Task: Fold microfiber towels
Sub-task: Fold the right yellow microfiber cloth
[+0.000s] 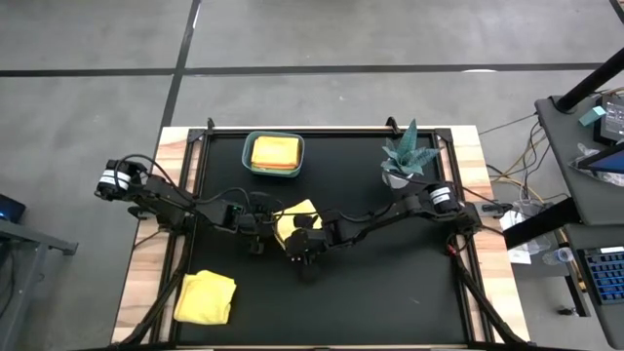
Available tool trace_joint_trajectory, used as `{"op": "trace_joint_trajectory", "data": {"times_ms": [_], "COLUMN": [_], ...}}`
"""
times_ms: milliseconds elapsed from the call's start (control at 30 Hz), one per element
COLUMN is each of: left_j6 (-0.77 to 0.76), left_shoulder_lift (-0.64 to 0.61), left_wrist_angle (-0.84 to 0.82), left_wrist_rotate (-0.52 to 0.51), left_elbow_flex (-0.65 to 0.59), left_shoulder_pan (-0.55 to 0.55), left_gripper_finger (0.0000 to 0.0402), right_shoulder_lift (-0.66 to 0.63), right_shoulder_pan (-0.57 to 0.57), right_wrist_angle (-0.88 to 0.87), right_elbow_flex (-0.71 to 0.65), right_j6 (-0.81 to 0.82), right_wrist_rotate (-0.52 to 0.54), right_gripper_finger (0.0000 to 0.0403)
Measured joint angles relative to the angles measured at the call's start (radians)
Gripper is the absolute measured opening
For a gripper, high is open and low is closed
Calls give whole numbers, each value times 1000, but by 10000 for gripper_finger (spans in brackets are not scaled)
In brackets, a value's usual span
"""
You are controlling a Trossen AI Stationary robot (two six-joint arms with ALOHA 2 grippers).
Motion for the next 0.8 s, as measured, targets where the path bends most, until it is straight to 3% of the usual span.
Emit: {"op": "trace_joint_trajectory", "data": {"times_ms": [200,567,800], "left_j6": [0,0,-3], "left_shoulder_lift": [0,-28,-110], "left_wrist_angle": [3,-44,-184], "left_wrist_rotate": [0,0,3], "left_elbow_flex": [0,8,11], "left_shoulder_pan": [0,0,0], "left_gripper_finger": [1,1,1], "right_shoulder_lift": [29,24,-10], "right_shoulder_pan": [-16,-28,-28], "right_wrist_angle": [35,57,-49], "right_elbow_flex": [0,19,40], "right_j6": [38,21,-25], "right_wrist_rotate": [-43,-33,-16], "right_gripper_finger": [21,133,167]}}
